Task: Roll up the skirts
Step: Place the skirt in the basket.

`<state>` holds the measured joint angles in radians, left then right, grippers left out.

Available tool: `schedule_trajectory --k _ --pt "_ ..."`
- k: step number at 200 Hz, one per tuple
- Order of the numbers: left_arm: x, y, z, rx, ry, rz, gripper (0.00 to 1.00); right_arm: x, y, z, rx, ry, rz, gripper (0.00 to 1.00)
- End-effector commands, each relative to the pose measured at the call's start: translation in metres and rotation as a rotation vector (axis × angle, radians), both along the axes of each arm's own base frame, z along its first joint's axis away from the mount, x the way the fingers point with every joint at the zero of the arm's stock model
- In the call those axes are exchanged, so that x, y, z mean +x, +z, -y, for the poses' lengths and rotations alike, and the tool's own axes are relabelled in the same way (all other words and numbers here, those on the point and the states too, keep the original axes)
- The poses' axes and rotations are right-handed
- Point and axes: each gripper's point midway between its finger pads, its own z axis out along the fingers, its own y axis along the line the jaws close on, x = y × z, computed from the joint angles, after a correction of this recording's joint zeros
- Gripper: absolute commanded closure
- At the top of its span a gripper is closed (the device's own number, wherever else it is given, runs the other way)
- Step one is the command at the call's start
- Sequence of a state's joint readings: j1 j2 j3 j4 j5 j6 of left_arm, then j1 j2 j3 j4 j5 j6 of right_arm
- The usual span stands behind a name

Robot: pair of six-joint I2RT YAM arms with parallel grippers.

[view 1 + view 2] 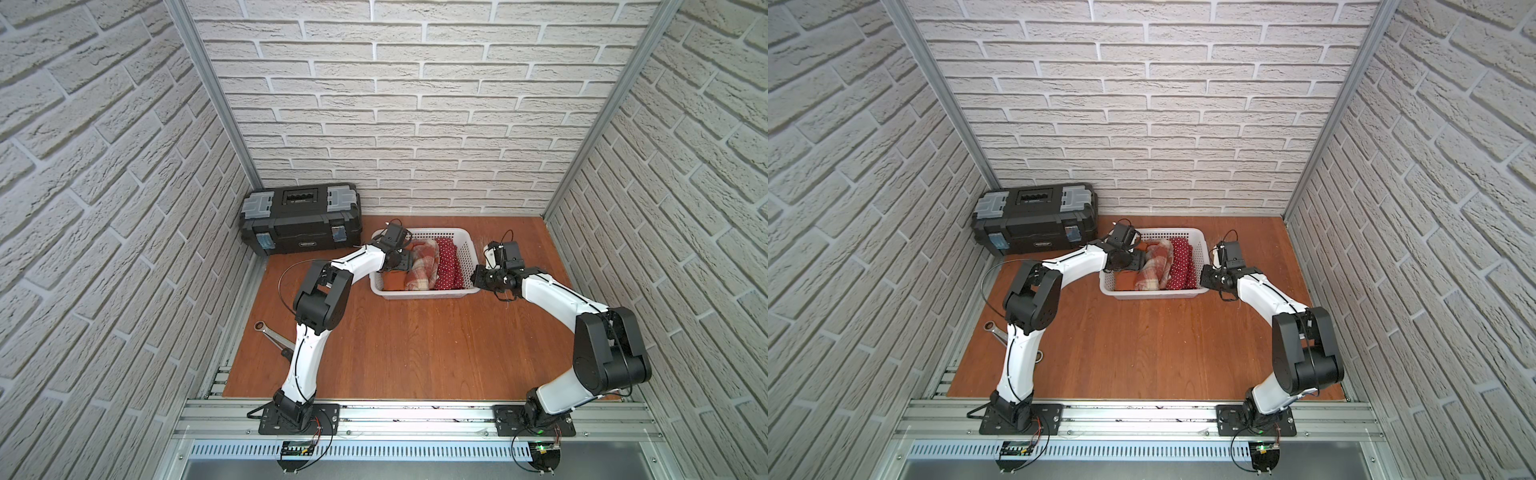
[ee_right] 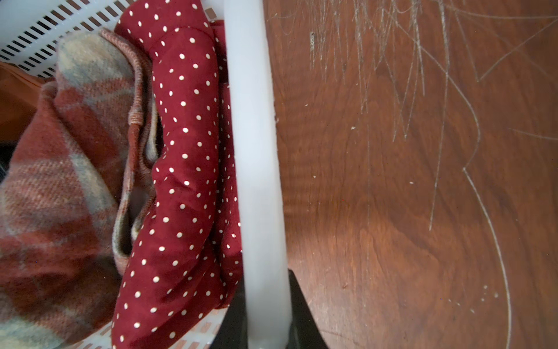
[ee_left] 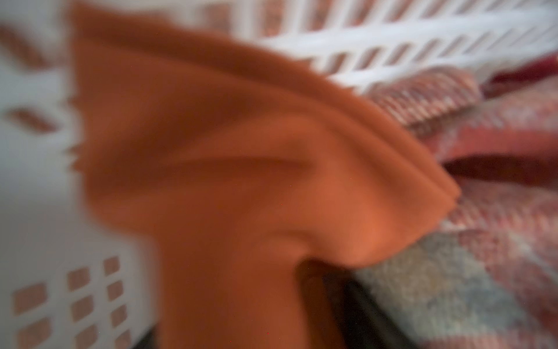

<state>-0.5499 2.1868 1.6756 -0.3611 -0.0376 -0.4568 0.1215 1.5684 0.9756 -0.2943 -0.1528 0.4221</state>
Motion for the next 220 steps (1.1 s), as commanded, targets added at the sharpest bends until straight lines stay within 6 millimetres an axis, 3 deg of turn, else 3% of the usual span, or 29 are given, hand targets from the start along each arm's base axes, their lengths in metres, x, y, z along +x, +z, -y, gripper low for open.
schedule_trajectory --k 1,40,77,110,130,164,177,190,220 --pt "-0.007 0.036 -0.008 0.087 -0.041 0.031 0.02 -0.028 -0.022 0.007 -0.045 -0.003 -0.117 0.98" --pt "-0.003 0.082 -0.027 0.166 0.026 0.133 0.02 -0.028 -0.017 0.012 -0.068 -0.01 -0.108 0.97" --pt "-0.006 0.106 -0.048 0.247 0.093 0.191 0.02 -0.027 -0.021 0.008 -0.053 -0.003 -0.112 0.97" --pt "-0.012 0.093 -0.053 0.245 0.106 0.151 0.02 -0.025 -0.018 0.004 -0.049 0.008 -0.106 0.97" --pt "-0.017 0.088 -0.041 0.183 0.081 0.133 0.02 -0.025 -0.018 0.004 -0.05 0.008 -0.106 0.97" --pt "-0.024 0.04 -0.02 0.149 0.047 0.022 0.02 -0.026 -0.019 0.004 -0.054 0.013 -0.112 0.97" --pt "-0.024 0.033 -0.013 0.133 0.034 0.014 0.02 -0.027 -0.019 0.004 -0.056 0.017 -0.11 0.97" --pt "-0.024 0.04 -0.006 0.103 0.018 0.033 0.02 -0.027 -0.018 0.003 -0.059 0.022 -0.104 0.9" --pt "-0.02 0.055 0.0 -0.002 -0.016 0.04 0.02 -0.026 -0.013 0.001 -0.065 0.039 -0.081 0.54"
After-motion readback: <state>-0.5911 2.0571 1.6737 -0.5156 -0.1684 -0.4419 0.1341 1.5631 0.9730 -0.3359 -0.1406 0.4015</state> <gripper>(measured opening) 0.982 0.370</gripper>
